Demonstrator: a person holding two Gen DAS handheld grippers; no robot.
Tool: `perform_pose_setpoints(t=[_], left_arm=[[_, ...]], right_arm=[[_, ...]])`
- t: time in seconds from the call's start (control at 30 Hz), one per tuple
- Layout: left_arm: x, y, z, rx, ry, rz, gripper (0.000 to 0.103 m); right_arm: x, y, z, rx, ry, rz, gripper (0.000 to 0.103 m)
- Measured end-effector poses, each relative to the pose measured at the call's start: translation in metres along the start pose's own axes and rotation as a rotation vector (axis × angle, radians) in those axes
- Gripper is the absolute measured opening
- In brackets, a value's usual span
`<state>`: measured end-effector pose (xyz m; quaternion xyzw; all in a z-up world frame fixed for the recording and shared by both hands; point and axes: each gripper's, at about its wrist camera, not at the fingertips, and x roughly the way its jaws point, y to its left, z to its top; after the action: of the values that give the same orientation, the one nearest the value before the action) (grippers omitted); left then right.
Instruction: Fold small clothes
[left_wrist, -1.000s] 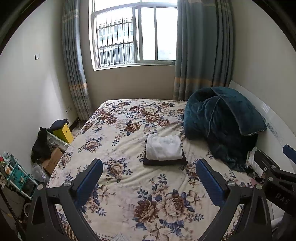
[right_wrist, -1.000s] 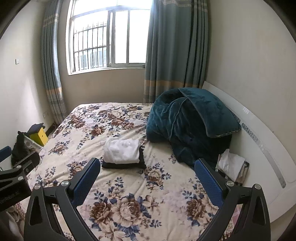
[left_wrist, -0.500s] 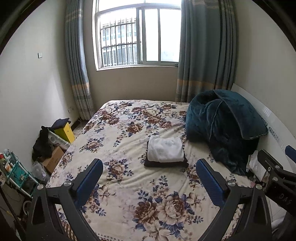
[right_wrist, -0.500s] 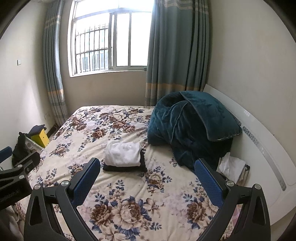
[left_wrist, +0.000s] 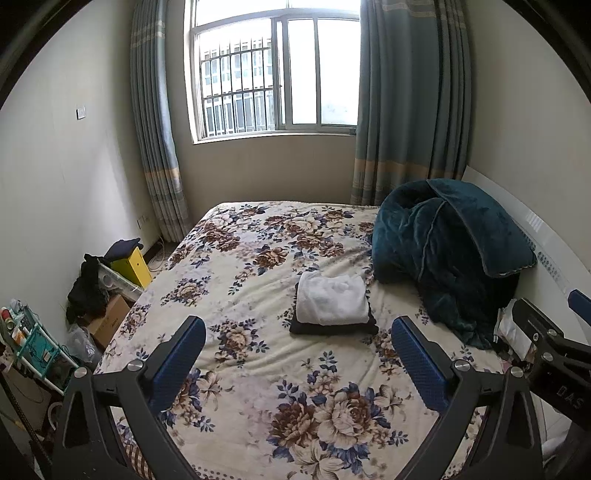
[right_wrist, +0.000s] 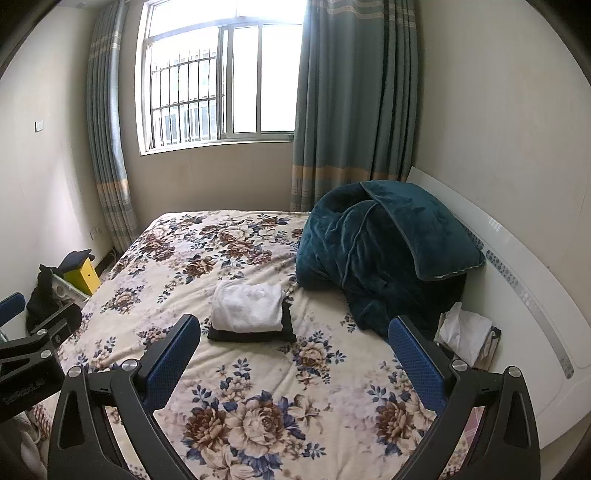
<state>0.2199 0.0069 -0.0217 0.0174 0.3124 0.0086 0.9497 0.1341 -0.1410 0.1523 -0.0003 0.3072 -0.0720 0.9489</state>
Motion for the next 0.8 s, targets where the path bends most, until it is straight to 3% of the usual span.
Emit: perform_pose_setpoints(t=[0.8], left_arm=[[-0.0026, 0.0000, 0.0018, -0.004, 0.002, 0.008, 0.103]], right_arm=[[-0.0027, 0.0003, -0.0048, 0.001, 0.003, -0.006, 0.103]])
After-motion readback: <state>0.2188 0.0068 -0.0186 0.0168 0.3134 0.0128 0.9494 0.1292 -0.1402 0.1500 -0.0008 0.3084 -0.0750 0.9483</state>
